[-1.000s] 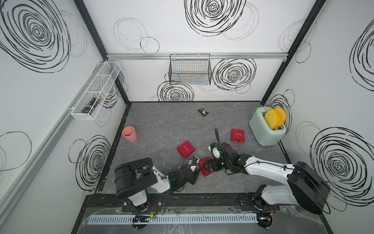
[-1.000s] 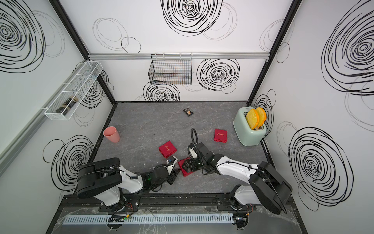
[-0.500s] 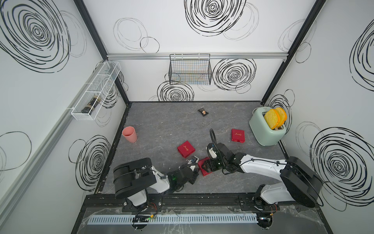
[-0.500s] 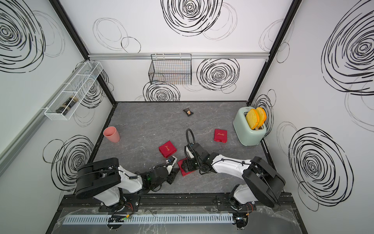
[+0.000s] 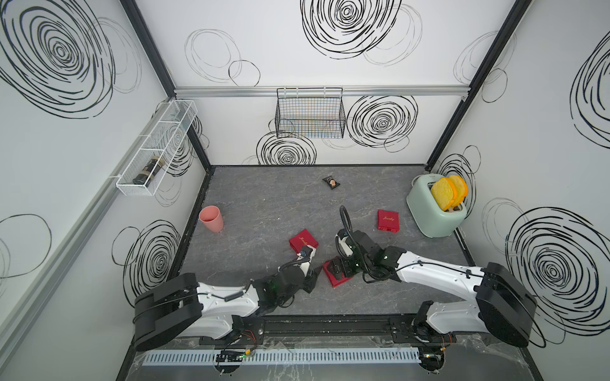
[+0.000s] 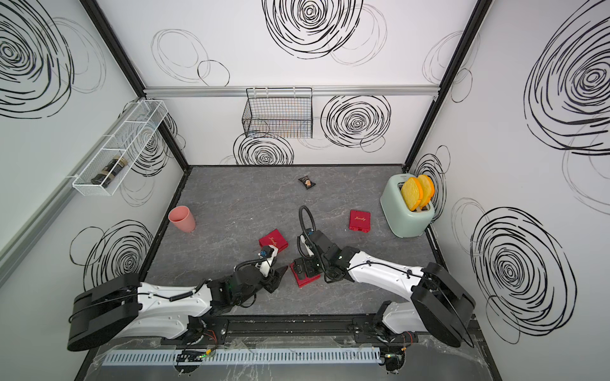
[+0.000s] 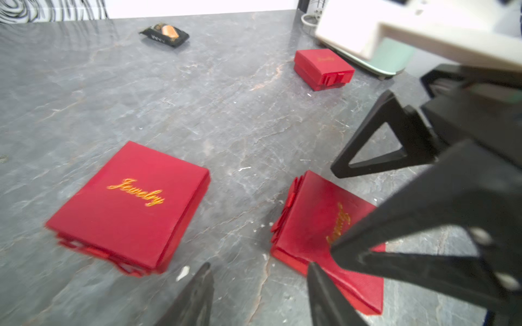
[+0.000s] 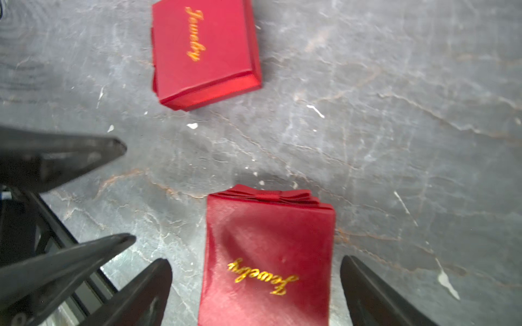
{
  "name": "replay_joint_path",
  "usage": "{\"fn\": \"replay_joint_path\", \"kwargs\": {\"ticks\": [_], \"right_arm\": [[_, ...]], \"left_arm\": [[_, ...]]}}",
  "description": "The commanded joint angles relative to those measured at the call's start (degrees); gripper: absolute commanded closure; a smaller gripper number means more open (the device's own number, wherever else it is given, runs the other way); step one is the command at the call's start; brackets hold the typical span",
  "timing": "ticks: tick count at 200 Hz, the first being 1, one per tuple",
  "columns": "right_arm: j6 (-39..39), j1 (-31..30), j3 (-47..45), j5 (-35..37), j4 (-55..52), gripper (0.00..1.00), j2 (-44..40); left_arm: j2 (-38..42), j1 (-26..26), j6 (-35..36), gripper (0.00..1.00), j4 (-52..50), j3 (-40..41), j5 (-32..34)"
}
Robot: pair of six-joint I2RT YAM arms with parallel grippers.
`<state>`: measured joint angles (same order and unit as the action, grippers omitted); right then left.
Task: Take the necklace out of the lift-off lid jewelry box
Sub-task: Close the lid on the jewelry box, then pick up the jewelry box from the center of the board.
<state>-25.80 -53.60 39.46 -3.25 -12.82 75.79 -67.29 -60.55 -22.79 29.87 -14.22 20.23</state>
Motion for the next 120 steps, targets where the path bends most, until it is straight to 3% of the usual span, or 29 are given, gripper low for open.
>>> {"fn": "replay_joint_path", "kwargs": {"ticks": [1, 36, 65, 120], "right_arm": [[2.95, -3.19, 3.22, 4.55, -4.23, 0.03, 2.69], [1.10, -7.56, 8.33, 14.50, -9.52, 0.03, 9.25], [-2.57, -9.92, 11.95, 21.62, -13.96, 0.03, 12.74], [-5.74, -11.26, 12.54, 23.64, -16.21, 0.03, 12.03]], "left_arm": [[4.63, 2.17, -0.08, 0.36, -5.92, 1.31, 0.58], [11.68, 5.23, -1.06, 0.23, -9.88, 3.48, -0.21], [16.32, 6.36, -1.48, 0.19, -10.64, 5.40, -1.32], [17.26, 7.20, -1.53, 0.18, -10.79, 5.82, -2.91]]}}
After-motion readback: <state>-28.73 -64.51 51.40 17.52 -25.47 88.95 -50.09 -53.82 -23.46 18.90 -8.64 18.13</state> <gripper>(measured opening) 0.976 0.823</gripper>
